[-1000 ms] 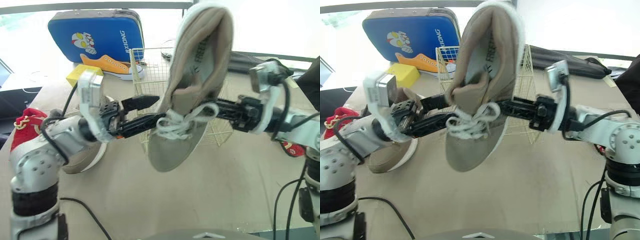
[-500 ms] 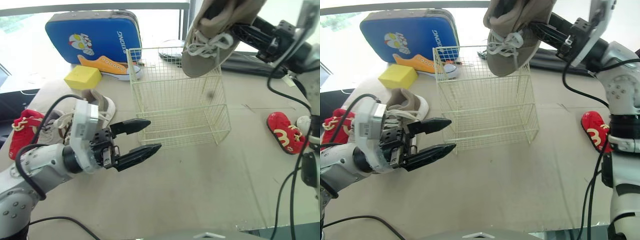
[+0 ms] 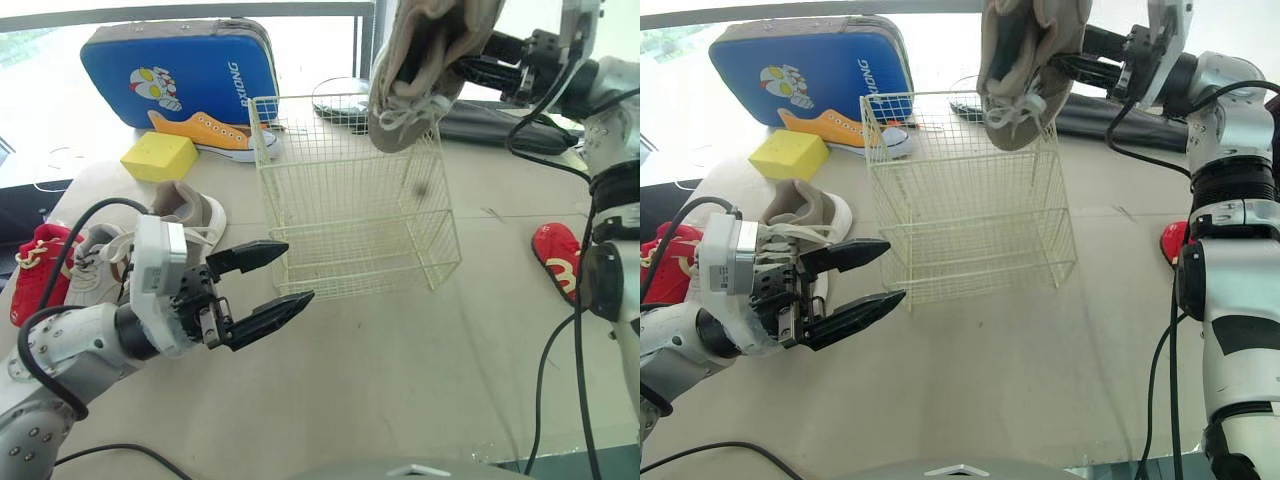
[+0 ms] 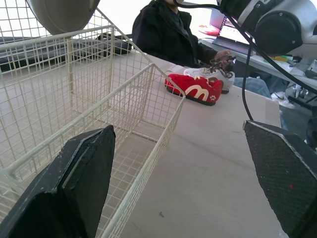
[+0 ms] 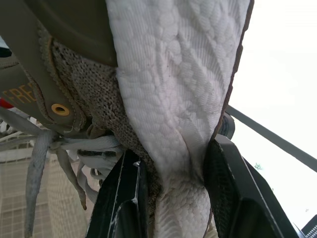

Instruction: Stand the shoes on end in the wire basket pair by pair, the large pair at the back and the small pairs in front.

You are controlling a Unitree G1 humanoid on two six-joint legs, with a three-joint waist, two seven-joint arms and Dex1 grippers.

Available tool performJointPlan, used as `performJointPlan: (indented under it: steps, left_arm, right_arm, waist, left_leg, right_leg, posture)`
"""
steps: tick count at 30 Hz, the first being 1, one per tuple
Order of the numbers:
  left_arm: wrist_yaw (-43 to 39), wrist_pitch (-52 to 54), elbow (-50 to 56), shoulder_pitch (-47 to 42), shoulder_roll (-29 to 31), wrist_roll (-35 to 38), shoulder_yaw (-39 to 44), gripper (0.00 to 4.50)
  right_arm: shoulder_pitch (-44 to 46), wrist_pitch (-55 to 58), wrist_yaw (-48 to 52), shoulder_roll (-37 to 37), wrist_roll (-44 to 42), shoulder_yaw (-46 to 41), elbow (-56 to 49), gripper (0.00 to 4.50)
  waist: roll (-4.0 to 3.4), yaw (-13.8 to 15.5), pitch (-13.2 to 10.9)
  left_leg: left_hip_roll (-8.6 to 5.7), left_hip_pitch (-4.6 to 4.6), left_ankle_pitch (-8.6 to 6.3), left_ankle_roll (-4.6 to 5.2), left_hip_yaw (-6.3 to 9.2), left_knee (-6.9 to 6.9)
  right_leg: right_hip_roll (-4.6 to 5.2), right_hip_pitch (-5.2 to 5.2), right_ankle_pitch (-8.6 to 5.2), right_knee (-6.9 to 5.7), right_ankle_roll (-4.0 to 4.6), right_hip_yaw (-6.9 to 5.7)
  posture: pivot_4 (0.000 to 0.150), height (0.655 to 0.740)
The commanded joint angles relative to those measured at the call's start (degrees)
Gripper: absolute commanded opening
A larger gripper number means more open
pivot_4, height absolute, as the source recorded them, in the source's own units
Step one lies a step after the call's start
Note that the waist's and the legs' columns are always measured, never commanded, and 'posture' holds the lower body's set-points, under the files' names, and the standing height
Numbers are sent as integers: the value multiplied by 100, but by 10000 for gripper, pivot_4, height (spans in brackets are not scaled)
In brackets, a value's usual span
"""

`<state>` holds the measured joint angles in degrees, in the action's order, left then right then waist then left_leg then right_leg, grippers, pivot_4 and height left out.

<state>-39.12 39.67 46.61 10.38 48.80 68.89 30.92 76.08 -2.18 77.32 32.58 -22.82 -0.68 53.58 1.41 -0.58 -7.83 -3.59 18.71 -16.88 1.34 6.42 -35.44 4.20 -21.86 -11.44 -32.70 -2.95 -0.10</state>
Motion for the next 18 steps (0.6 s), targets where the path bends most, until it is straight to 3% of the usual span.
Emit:
performJointPlan:
  steps: [1,7,18]
  left_arm:
    - [-57,-224,126,12,-47,-69,-13,45000]
    - [-96,-320,146,113,-77,-138,-60,45000]
    - [-181,-396,29,33,-98,-209,-298,45000]
  right_arm:
    - [134,-298,79,-43,357,-33,445,8108]
    - [107,133,428,-88,699,9,876,8107]
    - [356,1073,155,-133,1133,44,1385,8077]
  waist:
    - [0,5,0]
    - [-1,31,0]
    - [1,59,3]
  left_leg:
    - [0,0,0,1,1,0]
    - [-5,1,14,-20,17,-1]
    - [-17,6,12,-19,25,5]
  right_leg:
    - [-1,0,0,-2,0,-1]
    - [-7,1,2,-10,4,-4]
    - [0,1,2,-4,5,3]
  posture:
    - [1500,7400]
    - [1500,7400]
    - [1500,7400]
